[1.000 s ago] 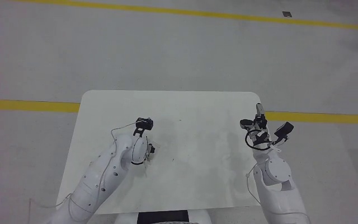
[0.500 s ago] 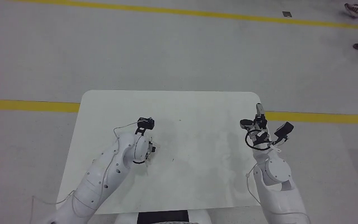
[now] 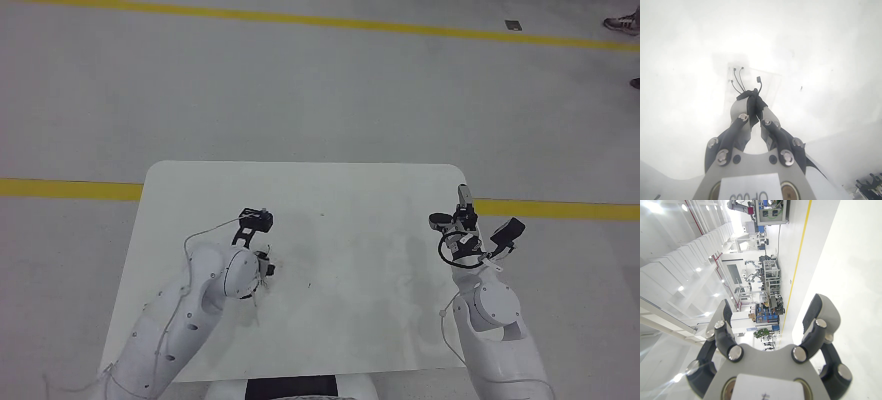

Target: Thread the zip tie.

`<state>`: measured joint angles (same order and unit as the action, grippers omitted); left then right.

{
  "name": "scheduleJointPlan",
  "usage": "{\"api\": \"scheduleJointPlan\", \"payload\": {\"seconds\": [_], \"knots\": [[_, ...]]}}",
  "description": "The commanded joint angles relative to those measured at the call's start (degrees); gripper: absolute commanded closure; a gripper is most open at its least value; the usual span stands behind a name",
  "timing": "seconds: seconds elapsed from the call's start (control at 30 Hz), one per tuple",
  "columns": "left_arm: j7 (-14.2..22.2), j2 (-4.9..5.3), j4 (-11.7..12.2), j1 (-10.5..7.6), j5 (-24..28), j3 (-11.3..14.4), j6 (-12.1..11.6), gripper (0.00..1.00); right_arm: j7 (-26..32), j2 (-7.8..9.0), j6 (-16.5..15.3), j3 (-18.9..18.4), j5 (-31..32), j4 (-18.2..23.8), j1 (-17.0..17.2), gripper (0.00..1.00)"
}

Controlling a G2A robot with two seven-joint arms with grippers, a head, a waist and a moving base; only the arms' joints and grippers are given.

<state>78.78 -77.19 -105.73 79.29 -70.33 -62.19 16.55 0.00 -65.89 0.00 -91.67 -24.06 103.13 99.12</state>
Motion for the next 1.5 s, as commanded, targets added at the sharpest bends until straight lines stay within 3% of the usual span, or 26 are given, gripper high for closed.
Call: {"api": "scheduleJointPlan", "payload": {"seconds": [0.0,0.1,0.2,0.3,0.47,0.53,0.83,0.9,0.97,1.03,1.1,1.17,1.47], "knots": [[0.9,0.48,-2.9,1.49,2.5,-1.9,-2.6,1.0,0.0,0.0,0.0,0.0,0.0,0.0,0.0,0.0],[0.9,1.34,-5.2,3.47,8.4,-5.2,-7.0,1.0,0.0,0.0,0.0,0.0,0.0,0.0,0.0,0.0],[0.9,2.43,-5.6,4.73,15.0,-9.1,-11.4,1.0,0.0,0.0,0.0,0.0,0.0,0.0,0.0,0.0],[0.9,3.71,-5.0,5.42,21.3,-12.1,-15.6,1.0,0.0,0.0,0.0,0.0,0.0,0.0,0.0,0.0],[0.9,5.97,-2.8,5.35,29.0,-16.2,-19.8,1.0,0.0,0.0,0.0,0.0,0.0,0.0,0.0,0.0],[0.9,7.02,-1.8,5.18,32.8,-16.8,-24.2,1.0,0.0,0.0,0.0,0.0,0.0,0.0,0.0,0.0],[0.9,7.02,-1.8,5.18,32.8,-16.8,-24.2,1.0,0.0,0.0,0.0,0.0,0.0,0.0,0.0,0.0],[-0.4,7.03,0.0,4.89,34.8,-16.8,-23.8,1.0,0.0,0.0,0.0,0.0,0.0,0.0,0.0,0.0],[0.9,7.38,3.1,3.17,41.9,-18.3,-27.3,1.0,0.0,0.0,0.0,0.0,0.0,0.0,0.0,0.0],[0.9,8.14,5.4,2.36,45.6,-18.8,-31.1,1.0,0.0,0.0,0.0,0.0,0.0,0.0,0.0,0.0],[0.9,9.56,8.0,1.67,51.5,-18.0,-36.0,1.0,0.0,0.0,0.0,0.0,0.0,0.0,0.0,0.0],[0.9,11.4,9.0,0.49,55.2,-16.5,-36.0,1.0,0.0,0.0,0.0,0.0,0.0,0.0,0.0,0.0],[0.9,22.46,12.4,-6.23,74.7,-5.7,-36.0,1.0,0.0,0.0,0.0,0.0,0.0,0.0,0.0,0.0]]}}
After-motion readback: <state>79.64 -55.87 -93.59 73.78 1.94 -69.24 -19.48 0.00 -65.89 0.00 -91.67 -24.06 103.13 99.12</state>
